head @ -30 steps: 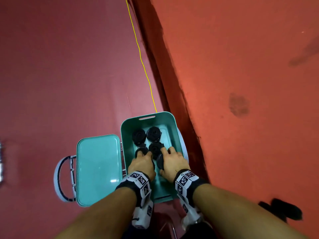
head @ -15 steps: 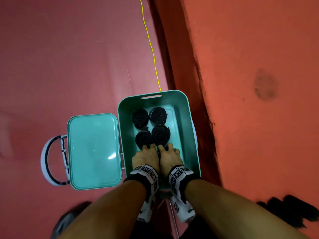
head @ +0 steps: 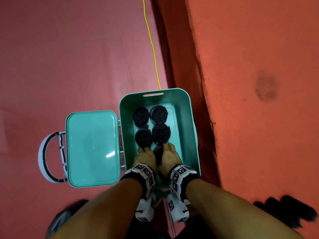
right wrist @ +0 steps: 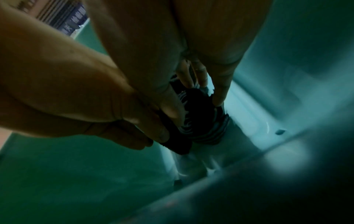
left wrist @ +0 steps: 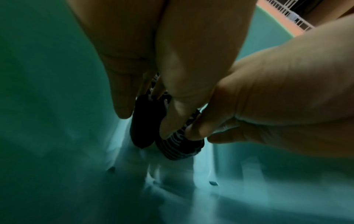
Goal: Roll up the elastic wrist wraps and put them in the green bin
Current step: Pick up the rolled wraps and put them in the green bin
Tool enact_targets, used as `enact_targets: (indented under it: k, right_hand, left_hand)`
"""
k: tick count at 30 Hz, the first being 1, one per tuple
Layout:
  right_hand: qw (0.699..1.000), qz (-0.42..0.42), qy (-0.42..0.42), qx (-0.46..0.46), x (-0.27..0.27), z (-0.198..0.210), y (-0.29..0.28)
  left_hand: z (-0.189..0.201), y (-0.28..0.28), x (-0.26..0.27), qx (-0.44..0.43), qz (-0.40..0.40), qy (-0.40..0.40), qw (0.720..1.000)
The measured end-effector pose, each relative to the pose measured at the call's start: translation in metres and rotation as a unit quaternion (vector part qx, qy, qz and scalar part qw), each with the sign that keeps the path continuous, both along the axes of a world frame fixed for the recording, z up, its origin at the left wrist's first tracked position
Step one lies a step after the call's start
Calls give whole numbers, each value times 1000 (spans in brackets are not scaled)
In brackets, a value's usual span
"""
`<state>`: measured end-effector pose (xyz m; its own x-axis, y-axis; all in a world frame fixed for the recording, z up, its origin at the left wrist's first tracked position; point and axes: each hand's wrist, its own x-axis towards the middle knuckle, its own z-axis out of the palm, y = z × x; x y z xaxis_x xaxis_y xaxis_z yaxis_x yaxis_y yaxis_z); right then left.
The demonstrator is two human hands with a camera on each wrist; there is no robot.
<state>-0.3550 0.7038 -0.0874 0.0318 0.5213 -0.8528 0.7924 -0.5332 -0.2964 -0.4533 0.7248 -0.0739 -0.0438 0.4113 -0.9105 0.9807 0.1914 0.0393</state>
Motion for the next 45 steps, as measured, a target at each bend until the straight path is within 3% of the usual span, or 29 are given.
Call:
enact_targets:
  k: [7, 12, 20, 25, 32, 37, 40, 45]
  right_hand:
    - [998, -16, -13, 54, 12, 47, 15]
    - [992, -35, 4, 121, 41, 103, 21]
    - [961, -144, -10, 234, 137, 185, -10]
    - [930, -257, -58, 257, 220, 205, -77]
    - [864, -429, -153, 216, 321, 202, -222]
    - [822, -521, -174, 151, 356, 178, -320]
    - [823, -534, -163, 106, 358, 162, -356]
    - [867, -475, -124, 86, 346, 138, -371]
  left_hand:
    - [50, 15, 5, 55, -56, 37, 996]
    - [103, 36, 32, 165, -65, 30, 984]
    - [172, 30, 118, 285, -146, -39, 946]
    - [197, -11, 198, 296, -225, -102, 923]
    - [193, -103, 313, 212, -367, -154, 893]
    - [173, -172, 359, 155, -436, -157, 873]
    - [154, -203, 367, 127, -465, -134, 866]
    - [129, -226, 365, 119, -485, -100, 861]
